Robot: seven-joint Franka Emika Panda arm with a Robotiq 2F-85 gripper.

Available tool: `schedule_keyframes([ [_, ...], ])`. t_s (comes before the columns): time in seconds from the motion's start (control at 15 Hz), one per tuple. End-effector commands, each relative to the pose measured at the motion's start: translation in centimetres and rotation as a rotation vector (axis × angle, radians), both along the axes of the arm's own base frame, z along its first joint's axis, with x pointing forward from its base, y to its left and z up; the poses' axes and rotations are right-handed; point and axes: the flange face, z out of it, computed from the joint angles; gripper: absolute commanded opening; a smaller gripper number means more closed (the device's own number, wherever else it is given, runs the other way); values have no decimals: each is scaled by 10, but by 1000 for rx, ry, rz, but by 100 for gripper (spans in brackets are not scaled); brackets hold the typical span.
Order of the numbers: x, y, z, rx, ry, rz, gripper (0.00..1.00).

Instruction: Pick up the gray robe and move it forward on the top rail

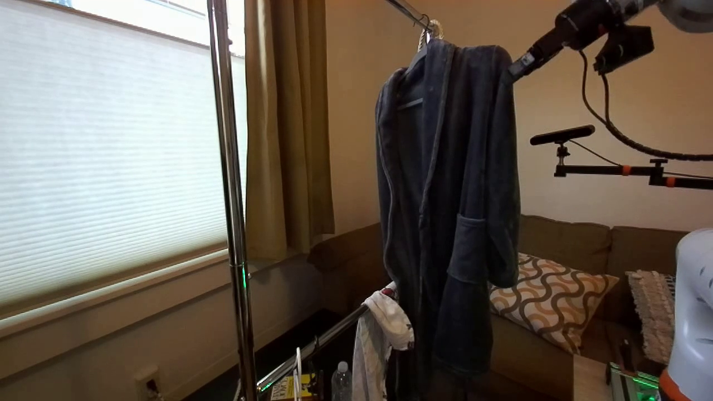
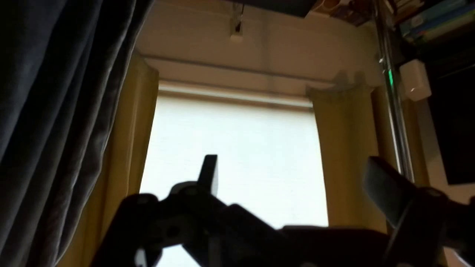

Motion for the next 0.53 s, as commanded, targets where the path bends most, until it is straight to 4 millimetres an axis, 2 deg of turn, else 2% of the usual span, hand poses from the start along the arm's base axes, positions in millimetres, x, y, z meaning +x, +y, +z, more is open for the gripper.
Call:
schedule_keyframes([
  [0.0, -11, 13, 48, 27, -205, -50, 100],
  [0.2, -22, 13, 83, 32, -401, -126, 100],
  [0.27, -24, 5, 92, 38, -462, -161, 100],
  [0.47, -31, -40, 108, 64, -617, -283, 100],
])
